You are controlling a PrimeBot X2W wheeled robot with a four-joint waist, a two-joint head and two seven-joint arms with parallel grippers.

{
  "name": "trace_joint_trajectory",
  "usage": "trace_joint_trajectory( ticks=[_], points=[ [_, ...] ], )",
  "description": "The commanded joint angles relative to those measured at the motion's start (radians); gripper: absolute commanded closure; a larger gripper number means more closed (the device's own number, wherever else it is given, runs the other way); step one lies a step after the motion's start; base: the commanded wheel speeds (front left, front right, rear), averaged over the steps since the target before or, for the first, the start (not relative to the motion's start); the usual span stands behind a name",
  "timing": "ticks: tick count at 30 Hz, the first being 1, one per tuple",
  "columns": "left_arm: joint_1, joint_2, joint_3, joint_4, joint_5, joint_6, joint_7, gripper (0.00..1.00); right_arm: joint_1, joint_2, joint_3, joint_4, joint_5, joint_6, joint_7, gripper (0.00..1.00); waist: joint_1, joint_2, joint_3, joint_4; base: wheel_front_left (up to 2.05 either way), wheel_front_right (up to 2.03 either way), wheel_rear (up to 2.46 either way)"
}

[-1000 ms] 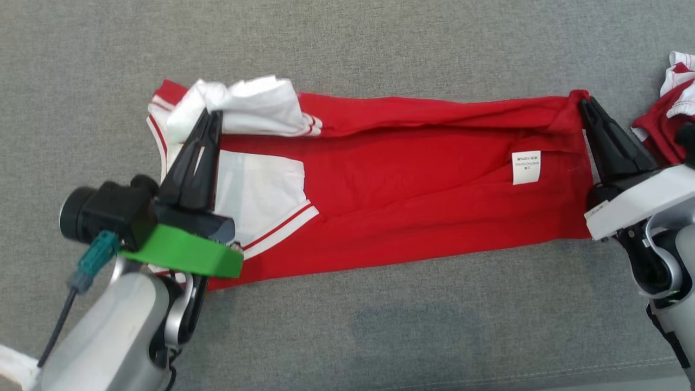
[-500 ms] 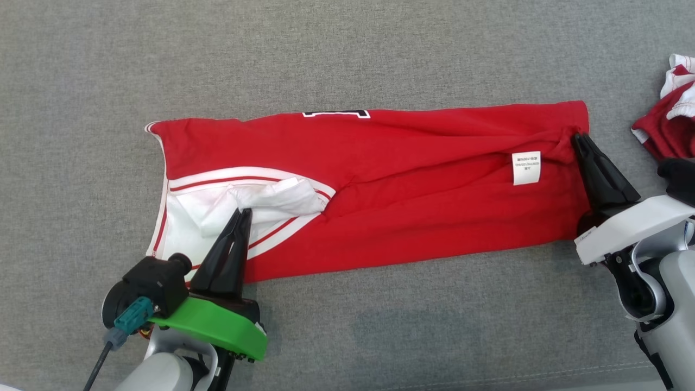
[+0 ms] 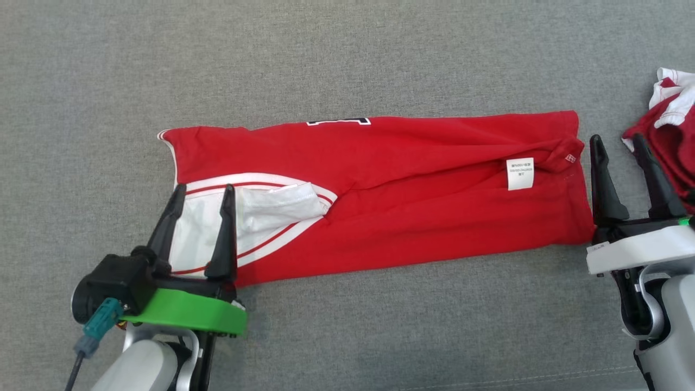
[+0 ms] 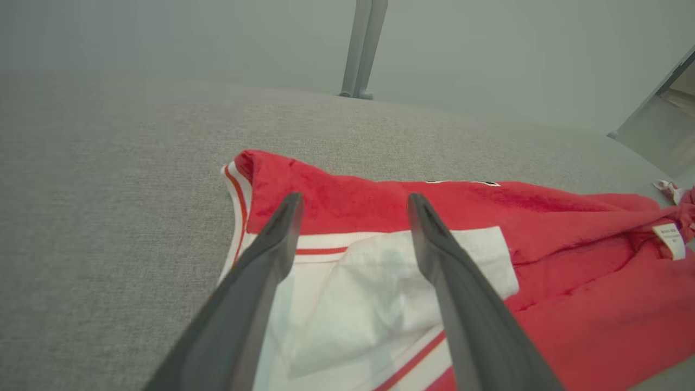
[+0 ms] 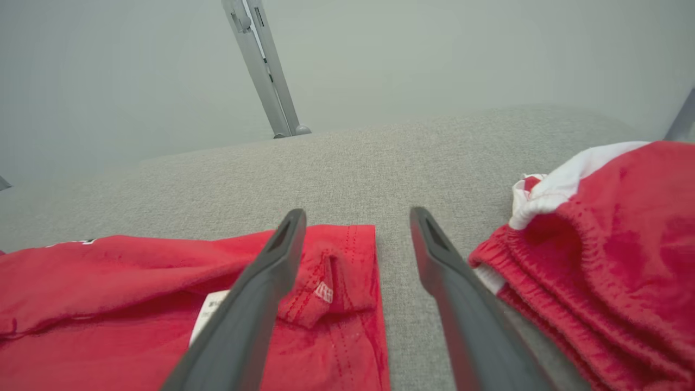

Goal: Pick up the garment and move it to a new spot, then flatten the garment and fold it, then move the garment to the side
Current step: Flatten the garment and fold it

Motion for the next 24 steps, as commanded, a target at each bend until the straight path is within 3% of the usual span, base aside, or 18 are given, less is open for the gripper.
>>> trace_joint_trajectory(
  ticks=[1, 9, 13, 24],
  points=[
    [-0.007, -0.004, 0.031, -0.013, 0.022, 0.012, -0.013, 0.0, 0.02, 0.023, -0.031, -0.029, -0.043, 0.0, -0.014, 0.0, 0.0001, 0.0, -0.019, -0.007, 0.0, 0.0, 0.0],
    [-0.012, -0.02, 0.206, -0.07, 0.135, 0.027, -0.02, 0.0, 0.053, 0.093, -0.111, -0.137, -0.182, 0.0, -0.028, 0.0, 0.0001, 0.0, -0.064, -0.016, 0.0, 0.0, 0.0],
    [0.016, -0.03, 0.303, -0.075, 0.174, -0.008, -0.02, 0.0, 0.069, 0.111, -0.107, -0.163, -0.22, 0.0, -0.03, 0.0, 0.0001, 0.0, -0.095, -0.022, 0.0, 0.0, 0.0],
    [0.13, -0.069, 0.398, -0.048, 0.221, -0.112, -0.019, 0.0, 0.12, 0.128, -0.072, -0.156, -0.24, 0.0, -0.016, 0.0, 0.0001, 0.0, -0.141, -0.025, 0.0, 0.0, 0.0]
  ],
)
